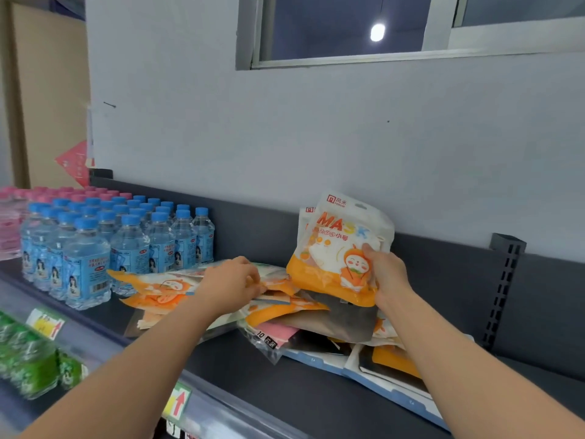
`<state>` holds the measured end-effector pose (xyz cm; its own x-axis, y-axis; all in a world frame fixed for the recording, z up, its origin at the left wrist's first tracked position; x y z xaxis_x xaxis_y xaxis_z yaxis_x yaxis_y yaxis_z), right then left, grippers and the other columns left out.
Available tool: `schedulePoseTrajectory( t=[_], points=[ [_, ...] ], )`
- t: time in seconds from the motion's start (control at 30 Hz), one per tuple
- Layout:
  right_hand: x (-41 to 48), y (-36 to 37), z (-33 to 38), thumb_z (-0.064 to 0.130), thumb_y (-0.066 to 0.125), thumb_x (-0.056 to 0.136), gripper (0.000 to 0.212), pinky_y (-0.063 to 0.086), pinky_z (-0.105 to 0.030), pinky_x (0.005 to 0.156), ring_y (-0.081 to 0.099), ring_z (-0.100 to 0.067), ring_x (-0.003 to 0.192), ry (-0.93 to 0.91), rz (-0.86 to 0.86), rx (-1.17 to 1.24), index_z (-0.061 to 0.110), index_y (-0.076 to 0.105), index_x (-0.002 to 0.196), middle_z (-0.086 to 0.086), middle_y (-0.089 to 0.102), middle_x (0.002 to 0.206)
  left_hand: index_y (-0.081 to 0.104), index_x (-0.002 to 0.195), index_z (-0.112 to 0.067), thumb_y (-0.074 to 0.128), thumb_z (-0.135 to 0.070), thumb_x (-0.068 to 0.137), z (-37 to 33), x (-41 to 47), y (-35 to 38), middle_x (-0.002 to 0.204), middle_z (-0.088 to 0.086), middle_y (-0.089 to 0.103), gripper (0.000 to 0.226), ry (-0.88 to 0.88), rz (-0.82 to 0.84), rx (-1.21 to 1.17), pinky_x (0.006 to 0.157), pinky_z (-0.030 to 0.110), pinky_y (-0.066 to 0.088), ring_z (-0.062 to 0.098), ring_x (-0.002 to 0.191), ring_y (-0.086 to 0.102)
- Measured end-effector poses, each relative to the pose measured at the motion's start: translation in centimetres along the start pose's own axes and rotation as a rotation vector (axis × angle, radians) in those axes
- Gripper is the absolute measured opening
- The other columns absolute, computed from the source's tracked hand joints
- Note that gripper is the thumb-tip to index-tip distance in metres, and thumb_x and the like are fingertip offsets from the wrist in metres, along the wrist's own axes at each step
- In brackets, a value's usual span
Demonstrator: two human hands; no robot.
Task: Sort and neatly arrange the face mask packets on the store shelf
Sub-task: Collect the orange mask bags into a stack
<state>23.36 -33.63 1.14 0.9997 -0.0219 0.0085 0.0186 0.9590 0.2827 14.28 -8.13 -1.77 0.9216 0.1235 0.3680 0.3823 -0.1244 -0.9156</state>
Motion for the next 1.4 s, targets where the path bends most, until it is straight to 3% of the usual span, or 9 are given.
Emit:
schedulePoseTrajectory(
  t=[0.1, 0.2, 0.37, 0.47, 0.67, 0.8, 1.0, 1.2, 1.4],
  points=[
    [-0.1, 0.3, 0.3, 0.026, 0.068, 0.091, 0.028, 0.057, -0.048, 0.089, 0.070, -0.026, 0.096, -0.022, -0.029, 0.003, 0.017, 0.062, 0.117, -0.005, 0.072, 0.107, 0.073, 0.106, -0.022, 0.050, -0.032, 0.097, 0.1, 0.0, 0.1, 0.125, -0.007, 0.057, 0.026, 0.047, -0.236, -0.097, 0.089, 0.036, 0.048, 0.017, 0.110, 0.056],
    [-0.5, 0.4, 0.2, 0.027, 0.066, 0.092, 0.030, 0.057, -0.047, 0.088, 0.070, -0.026, 0.096, -0.025, -0.037, 0.002, 0.017, 0.061, 0.120, -0.005, 0.071, 0.109, 0.076, 0.100, -0.019, 0.059, -0.031, 0.093, 0.7, 0.3, -0.7, 0.109, -0.002, 0.057, 0.022, 0.015, -0.467, -0.245, 0.088, 0.041, 0.047, 0.019, 0.105, 0.053],
    [-1.2, 0.3, -0.1, 0.026, 0.065, 0.093, 0.028, 0.058, -0.040, 0.078, 0.069, -0.024, 0.094, -0.012, -0.048, 0.000, 0.017, 0.059, 0.119, -0.005, 0.069, 0.108, 0.053, 0.132, -0.042, 0.056, -0.053, 0.085, -1.0, 0.1, -1.2, 0.138, -0.005, 0.045, 0.049, 0.169, 0.042, -0.003, 0.107, 0.044, 0.029, 0.020, 0.132, 0.034],
    [-1.3, 0.2, 0.1, 0.028, 0.065, 0.093, 0.029, 0.058, -0.038, 0.076, 0.069, -0.024, 0.095, -0.017, -0.057, -0.018, 0.018, 0.058, 0.120, -0.004, 0.069, 0.108, 0.056, 0.131, -0.040, 0.054, -0.048, 0.089, -1.5, 0.2, -0.6, 0.146, -0.007, 0.042, 0.042, 0.177, 0.096, -0.004, 0.110, 0.044, 0.032, 0.018, 0.136, 0.034],
    [-1.1, -0.5, 0.2, 0.031, 0.064, 0.094, 0.035, 0.058, -0.041, 0.079, 0.068, -0.024, 0.094, -0.004, -0.095, -0.015, 0.017, 0.058, 0.126, -0.005, 0.068, 0.113, 0.076, 0.094, -0.026, 0.064, -0.021, 0.089, -0.4, 1.0, -1.9, 0.103, -0.011, 0.063, 0.014, -0.011, -0.222, -0.570, 0.091, 0.031, 0.046, 0.012, 0.103, 0.057],
    [-1.0, -0.6, 0.1, 0.032, 0.062, 0.095, 0.035, 0.057, -0.038, 0.074, 0.067, -0.021, 0.086, 0.017, -0.100, 0.014, 0.016, 0.057, 0.125, -0.004, 0.067, 0.108, 0.072, 0.084, -0.019, 0.064, -0.020, 0.090, -0.2, 0.7, -3.7, 0.088, 0.006, 0.069, 0.010, -0.176, -0.330, -0.950, 0.087, 0.040, 0.048, 0.017, 0.089, 0.060],
    [-1.4, 0.0, 0.4, 0.035, 0.062, 0.094, 0.041, 0.056, -0.045, 0.090, 0.068, -0.026, 0.100, 0.039, -0.084, 0.062, 0.014, 0.057, 0.129, -0.007, 0.069, 0.114, 0.065, 0.118, -0.010, 0.053, -0.030, 0.097, 0.0, 1.2, -5.8, 0.111, 0.000, 0.066, 0.032, -0.369, -0.647, -0.953, 0.098, 0.041, 0.047, 0.020, 0.108, 0.059],
    [-1.6, -0.1, 0.4, 0.033, 0.062, 0.095, 0.038, 0.056, -0.045, 0.088, 0.069, -0.027, 0.094, 0.076, -0.050, 0.121, 0.013, 0.058, 0.127, -0.008, 0.069, 0.101, 0.064, 0.119, -0.013, 0.051, -0.028, 0.098, 0.4, 1.4, -8.1, 0.111, 0.001, 0.066, 0.029, -0.505, -0.836, -0.925, 0.098, 0.041, 0.046, 0.022, 0.105, 0.060],
    [-2.4, -0.4, -0.4, 0.030, 0.065, 0.092, 0.041, 0.053, -0.049, 0.094, 0.066, -0.031, 0.102, 0.084, -0.054, 0.000, 0.011, 0.057, 0.127, -0.011, 0.068, 0.114, 0.068, 0.107, -0.012, 0.052, -0.025, 0.097, 1.0, 0.6, -10.5, 0.093, -0.002, 0.065, 0.023, -0.572, -0.984, -1.048, 0.092, 0.039, 0.049, 0.016, 0.087, 0.058]
  ],
)
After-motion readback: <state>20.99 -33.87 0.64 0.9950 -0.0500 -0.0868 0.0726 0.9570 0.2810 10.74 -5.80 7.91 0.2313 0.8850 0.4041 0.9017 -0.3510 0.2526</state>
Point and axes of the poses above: each hand's wrist, its own x-axis towards the middle knuckle, its own y-axis out of the palm, z = x × y, the point moved 1 cm from there along x, towards the middle knuckle
